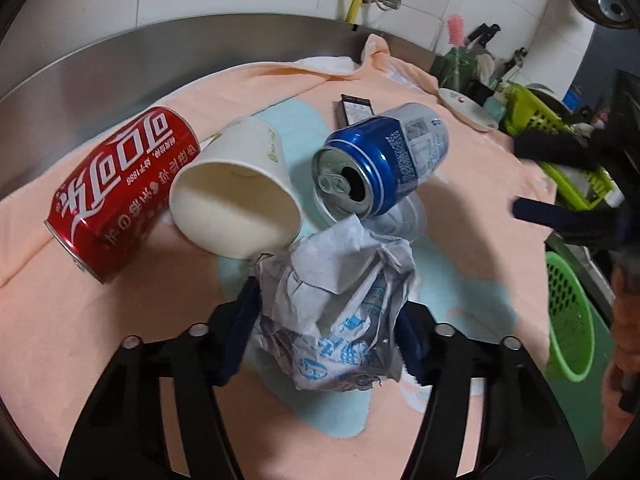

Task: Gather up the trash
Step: 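Grasp the crumpled white plastic bag with the left gripper while the right grasps the blue can, then drop the blue can into the basket with the right gripper while the left carries the bag over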

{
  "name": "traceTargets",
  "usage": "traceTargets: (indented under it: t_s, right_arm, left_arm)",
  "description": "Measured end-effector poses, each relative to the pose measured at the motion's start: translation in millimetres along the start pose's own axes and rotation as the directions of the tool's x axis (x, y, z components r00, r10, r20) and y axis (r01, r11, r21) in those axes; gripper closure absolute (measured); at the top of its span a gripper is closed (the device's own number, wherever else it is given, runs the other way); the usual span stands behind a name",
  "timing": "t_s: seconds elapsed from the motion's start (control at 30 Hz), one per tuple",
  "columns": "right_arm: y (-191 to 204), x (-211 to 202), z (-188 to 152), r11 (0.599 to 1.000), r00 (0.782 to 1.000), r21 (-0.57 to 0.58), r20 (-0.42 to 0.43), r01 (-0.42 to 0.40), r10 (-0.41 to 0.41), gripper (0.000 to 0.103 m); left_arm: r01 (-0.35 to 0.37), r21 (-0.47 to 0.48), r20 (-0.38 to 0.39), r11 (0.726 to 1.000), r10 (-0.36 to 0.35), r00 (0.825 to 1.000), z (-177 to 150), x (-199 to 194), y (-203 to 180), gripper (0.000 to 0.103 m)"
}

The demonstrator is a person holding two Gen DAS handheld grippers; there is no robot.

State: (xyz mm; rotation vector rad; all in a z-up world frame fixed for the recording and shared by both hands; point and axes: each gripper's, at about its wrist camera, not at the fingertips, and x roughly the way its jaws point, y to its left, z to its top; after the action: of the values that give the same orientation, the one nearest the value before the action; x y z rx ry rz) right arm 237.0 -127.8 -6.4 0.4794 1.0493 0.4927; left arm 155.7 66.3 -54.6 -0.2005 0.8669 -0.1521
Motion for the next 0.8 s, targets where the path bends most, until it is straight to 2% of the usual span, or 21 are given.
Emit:
traceTargets:
  t_s: [0.13, 0.27, 0.47, 0.6, 0.8]
  right_arm:
    - [3, 20, 12, 0.995, 0.999, 0.098, -0.009, -0.033, 0.034, 0.018]
    - [10, 39, 21, 0.993, 1.000, 0.121, -0.006, -0.008, 0.009, 0.018]
    - [7, 62, 33, 0.982, 1.000, 0.189, 0.001, 0.009, -0.009, 0.018]
    - [1, 74, 37, 0.974, 1.000, 0.228, -0.006, 0.012, -0.010, 0.018]
    - [-4, 82, 39, 0.973, 1.000, 0.231, -0.018, 0.008, -0.004, 0.031]
  left_arm:
    - [0.018, 0.018, 0.001, 1.000, -0.018, 1.000, -3, -4, -3, 0.053]
    - [0.041, 0.026, 0.005, 0.999, -0.041, 0.999, -3, -8, -3, 0.061]
    - [0.053, 0.051, 0.012, 0.997, -0.054, 0.998, -6, -16, -4, 0.062]
    - [0.073, 0.034, 0.010, 0.997, -0.074, 0.997, -6, -17, 1, 0.063]
    - [0.089, 0.034, 0.011, 0.995, -0.089, 0.996, -6, -22, 2, 0.063]
